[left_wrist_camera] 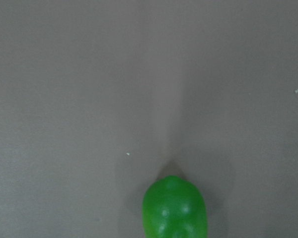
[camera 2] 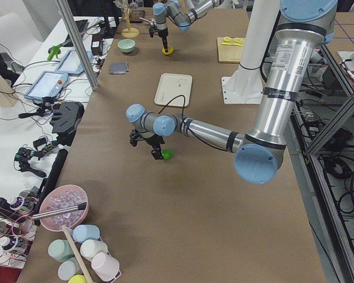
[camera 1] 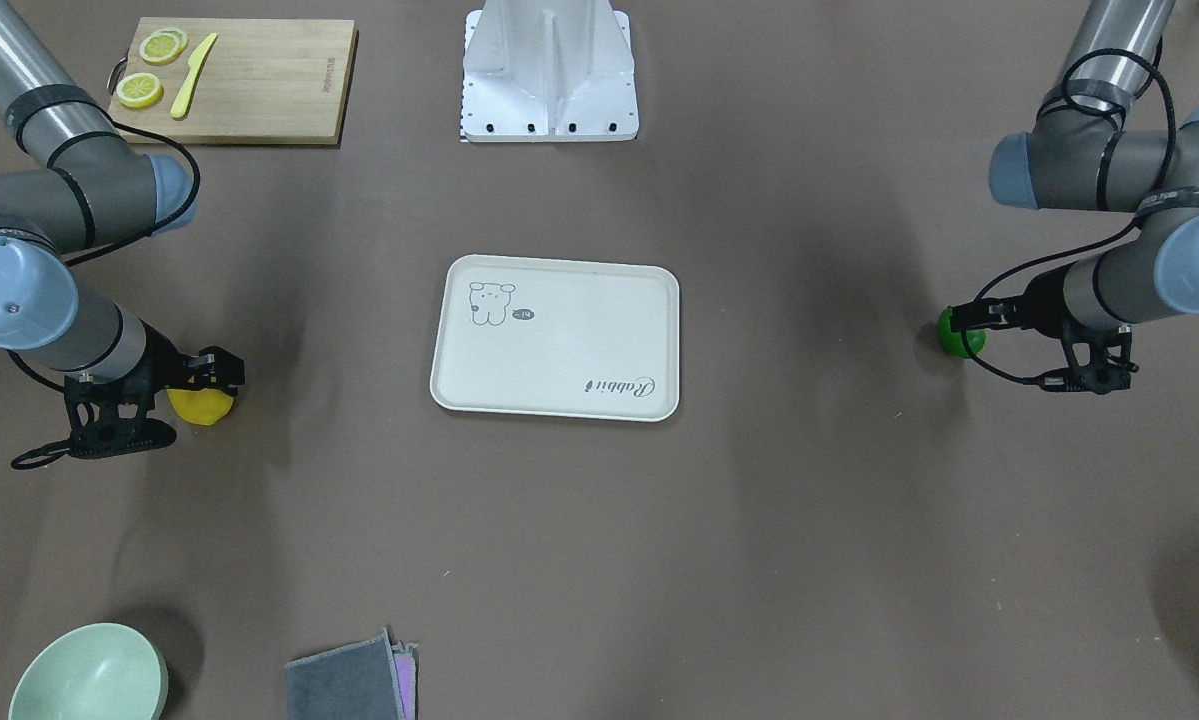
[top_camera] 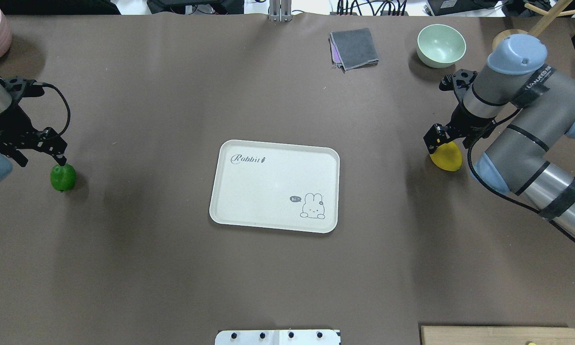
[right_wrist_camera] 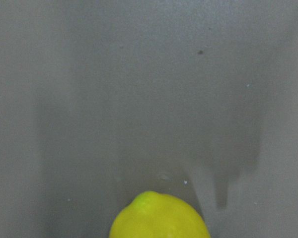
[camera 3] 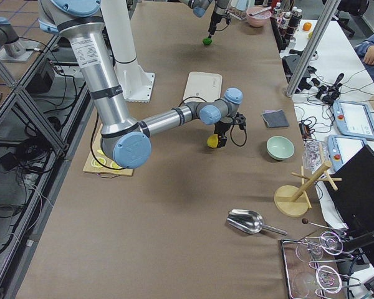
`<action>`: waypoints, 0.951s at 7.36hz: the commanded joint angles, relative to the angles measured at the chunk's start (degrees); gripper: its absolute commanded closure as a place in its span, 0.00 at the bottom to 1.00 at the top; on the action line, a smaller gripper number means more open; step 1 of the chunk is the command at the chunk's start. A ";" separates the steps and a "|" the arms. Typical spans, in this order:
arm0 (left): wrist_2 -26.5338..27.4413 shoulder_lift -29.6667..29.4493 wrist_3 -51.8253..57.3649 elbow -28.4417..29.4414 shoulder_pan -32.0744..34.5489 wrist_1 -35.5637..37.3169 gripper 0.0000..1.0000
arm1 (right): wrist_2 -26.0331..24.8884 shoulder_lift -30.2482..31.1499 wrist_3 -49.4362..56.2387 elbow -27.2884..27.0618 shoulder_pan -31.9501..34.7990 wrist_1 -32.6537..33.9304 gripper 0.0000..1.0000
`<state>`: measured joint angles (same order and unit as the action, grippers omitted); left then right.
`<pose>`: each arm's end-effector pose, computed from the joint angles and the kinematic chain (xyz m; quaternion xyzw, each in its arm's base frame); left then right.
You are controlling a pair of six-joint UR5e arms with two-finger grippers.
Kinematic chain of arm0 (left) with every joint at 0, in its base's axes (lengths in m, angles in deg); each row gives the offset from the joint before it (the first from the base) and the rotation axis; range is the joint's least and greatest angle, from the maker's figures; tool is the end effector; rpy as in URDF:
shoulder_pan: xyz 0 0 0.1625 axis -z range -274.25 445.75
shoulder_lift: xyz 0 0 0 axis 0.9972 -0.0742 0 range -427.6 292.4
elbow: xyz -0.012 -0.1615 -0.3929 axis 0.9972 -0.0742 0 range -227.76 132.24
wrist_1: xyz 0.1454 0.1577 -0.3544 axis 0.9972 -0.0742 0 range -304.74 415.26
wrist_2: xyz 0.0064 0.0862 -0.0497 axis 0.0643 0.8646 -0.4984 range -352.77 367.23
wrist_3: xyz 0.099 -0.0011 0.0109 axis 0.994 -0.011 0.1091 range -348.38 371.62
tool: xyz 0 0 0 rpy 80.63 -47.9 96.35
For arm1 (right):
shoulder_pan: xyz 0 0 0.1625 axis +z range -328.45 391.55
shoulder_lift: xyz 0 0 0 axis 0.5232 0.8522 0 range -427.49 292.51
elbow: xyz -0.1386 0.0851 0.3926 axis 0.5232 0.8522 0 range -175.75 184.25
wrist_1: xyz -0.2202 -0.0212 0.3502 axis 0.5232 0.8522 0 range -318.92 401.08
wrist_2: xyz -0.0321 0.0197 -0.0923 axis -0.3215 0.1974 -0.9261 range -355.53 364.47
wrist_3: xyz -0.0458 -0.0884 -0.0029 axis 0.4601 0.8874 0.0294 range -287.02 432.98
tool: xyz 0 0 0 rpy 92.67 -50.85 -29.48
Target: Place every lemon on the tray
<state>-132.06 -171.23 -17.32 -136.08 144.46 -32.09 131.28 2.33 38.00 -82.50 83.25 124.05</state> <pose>0.2584 -0.5366 0.5423 -0.1448 0.3965 0.0523 0.9050 -0.3421 -0.5520 0.4797 -0.0263 -0.3653 -0.0923 0.9259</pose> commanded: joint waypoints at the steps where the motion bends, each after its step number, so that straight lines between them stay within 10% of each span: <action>1: -0.28 -1.22 -0.06 2.17 -1.58 -0.01 0.02 | 0.72 0.04 0.09 1.05 -0.46 0.00 0.13; 3: -0.19 -2.10 0.02 3.76 -2.90 -0.02 0.02 | 0.72 0.05 0.10 1.06 -0.81 0.00 0.64; 6: -0.19 -2.10 0.46 4.99 -3.34 -0.02 0.12 | 0.72 -0.66 -0.08 0.19 -1.42 -0.96 0.72; 7: -0.19 -2.10 0.46 5.25 -3.43 -0.02 0.44 | 0.81 -1.35 -0.43 0.00 -2.56 -5.14 0.72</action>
<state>-132.25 -173.33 -16.98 -131.22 141.19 -32.10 132.01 1.66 37.85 -82.07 81.60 122.45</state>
